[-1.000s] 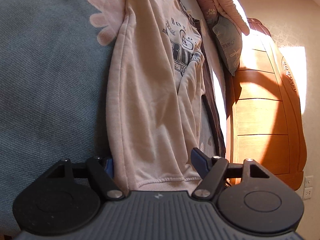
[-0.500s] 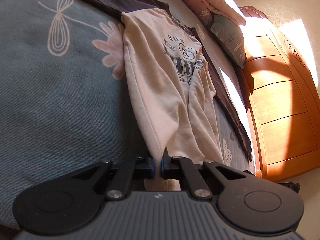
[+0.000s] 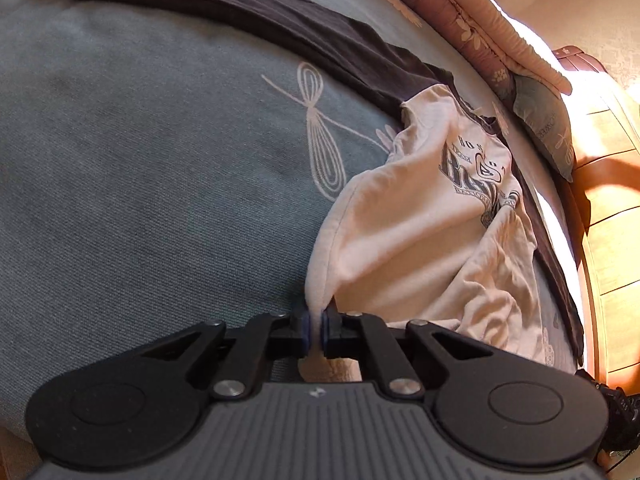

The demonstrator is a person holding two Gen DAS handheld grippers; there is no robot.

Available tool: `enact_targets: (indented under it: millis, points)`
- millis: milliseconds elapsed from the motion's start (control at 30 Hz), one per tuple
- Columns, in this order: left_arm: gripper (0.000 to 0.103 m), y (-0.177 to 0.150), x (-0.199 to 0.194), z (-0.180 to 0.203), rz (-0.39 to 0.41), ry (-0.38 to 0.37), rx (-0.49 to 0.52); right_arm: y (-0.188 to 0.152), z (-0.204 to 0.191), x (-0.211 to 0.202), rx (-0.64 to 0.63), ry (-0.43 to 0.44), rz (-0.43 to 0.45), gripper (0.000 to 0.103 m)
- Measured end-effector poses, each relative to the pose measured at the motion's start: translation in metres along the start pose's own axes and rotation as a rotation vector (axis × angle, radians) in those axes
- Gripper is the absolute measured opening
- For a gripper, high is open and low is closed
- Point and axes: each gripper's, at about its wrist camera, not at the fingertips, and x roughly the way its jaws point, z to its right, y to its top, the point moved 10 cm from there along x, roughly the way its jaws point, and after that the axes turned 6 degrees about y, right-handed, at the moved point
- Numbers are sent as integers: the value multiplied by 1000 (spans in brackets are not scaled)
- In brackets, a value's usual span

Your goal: Fold clothes

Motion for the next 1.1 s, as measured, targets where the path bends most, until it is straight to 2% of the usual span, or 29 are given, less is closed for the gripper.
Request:
enact_targets:
  millis: [133, 200, 233, 333, 433, 533, 600, 733, 933, 1033, 1100]
  points:
    - [5, -1, -1, 1, 1, 2, 26, -1, 11, 22, 27, -69, -15, 77]
    - [5, -3, -3, 0, 11, 1, 28, -2, 1, 37, 22, -51, -8, 77]
    - [6, -3, -3, 0, 15, 2, 26, -5, -16, 45, -7, -1, -21, 77]
    - [6, -2, -3, 1, 20, 11, 32, -24, -73, 69, -197, 75, -82, 78]
    - [6, -2, -3, 1, 16, 16, 35, -62, -116, 90, -345, 182, -238, 78]
    - [6, -2, -3, 1, 17, 17, 38, -80, -119, 96, -432, 130, -286, 78]
    - [6, -2, -3, 1, 18, 15, 38, -80, -110, 84, -407, 103, -269, 78]
    - [6, -2, -3, 0, 18, 9, 32, -50, -82, 47, -314, 74, -137, 78]
    - [6, -2, -3, -1, 16, 2, 24, -20, -51, 17, -255, 12, 10, 78]
    - [6, -2, -2, 0, 14, 1, 26, -10, -32, 11, -215, -37, 46, 78]
    - [6, -2, -2, 0, 11, -1, 23, -9, -15, 17, -144, -16, 20, 78]
